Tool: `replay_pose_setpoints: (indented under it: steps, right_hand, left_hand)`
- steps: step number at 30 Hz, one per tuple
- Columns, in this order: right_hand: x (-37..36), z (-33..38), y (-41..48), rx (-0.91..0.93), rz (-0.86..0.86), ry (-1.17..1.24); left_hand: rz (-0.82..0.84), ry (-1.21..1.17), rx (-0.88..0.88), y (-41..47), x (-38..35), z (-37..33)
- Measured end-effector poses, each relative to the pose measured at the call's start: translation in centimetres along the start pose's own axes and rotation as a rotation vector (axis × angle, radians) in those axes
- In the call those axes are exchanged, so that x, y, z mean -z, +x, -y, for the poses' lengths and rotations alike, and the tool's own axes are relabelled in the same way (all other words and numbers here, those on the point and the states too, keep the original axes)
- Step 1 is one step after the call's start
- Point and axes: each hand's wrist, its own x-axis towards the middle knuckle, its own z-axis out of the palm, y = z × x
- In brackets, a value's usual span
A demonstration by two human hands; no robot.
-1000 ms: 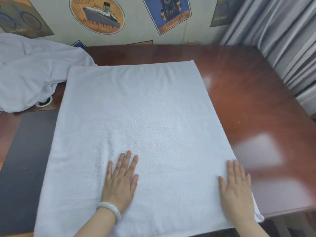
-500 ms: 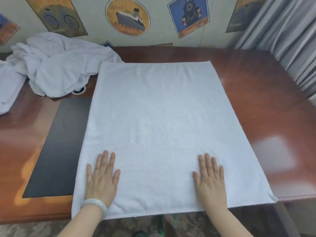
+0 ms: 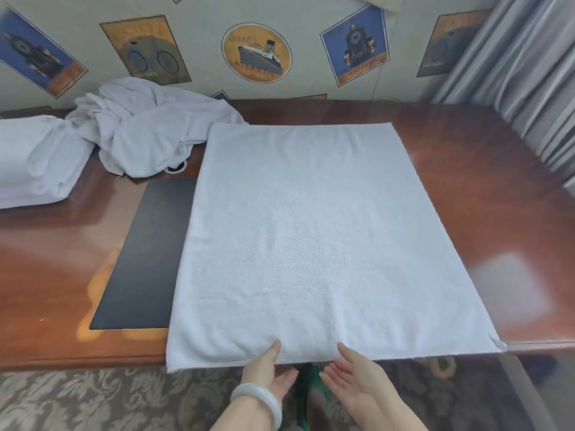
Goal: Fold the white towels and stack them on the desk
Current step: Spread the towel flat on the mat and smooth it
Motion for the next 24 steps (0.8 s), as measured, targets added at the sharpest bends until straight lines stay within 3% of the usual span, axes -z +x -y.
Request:
replay_pose_setpoints:
  steps: [8, 15, 20, 24]
  right_hand:
    - [0.4, 0.7, -0.4, 0.128, 0.019, 0.172]
    - [0.2, 2.9, -1.8, 0.101, 0.064, 0.308]
    - [1.5, 5.6, -1.4, 0.12, 0.116, 0.419]
    - [2.4, 9.8, -0.7, 0.248, 0.135, 0.505]
  left_hand:
    - [0.015, -0.109, -0.005, 0.2, 2.0, -0.1]
    - [0.042, -0.214, 0.0, -1.2, 1.3, -1.6]
    - [0.061, -0.39, -0.096, -2.1, 0.4, -3.4]
    - [0.119, -0.512, -0.185, -2.4, -0.5, -6.5]
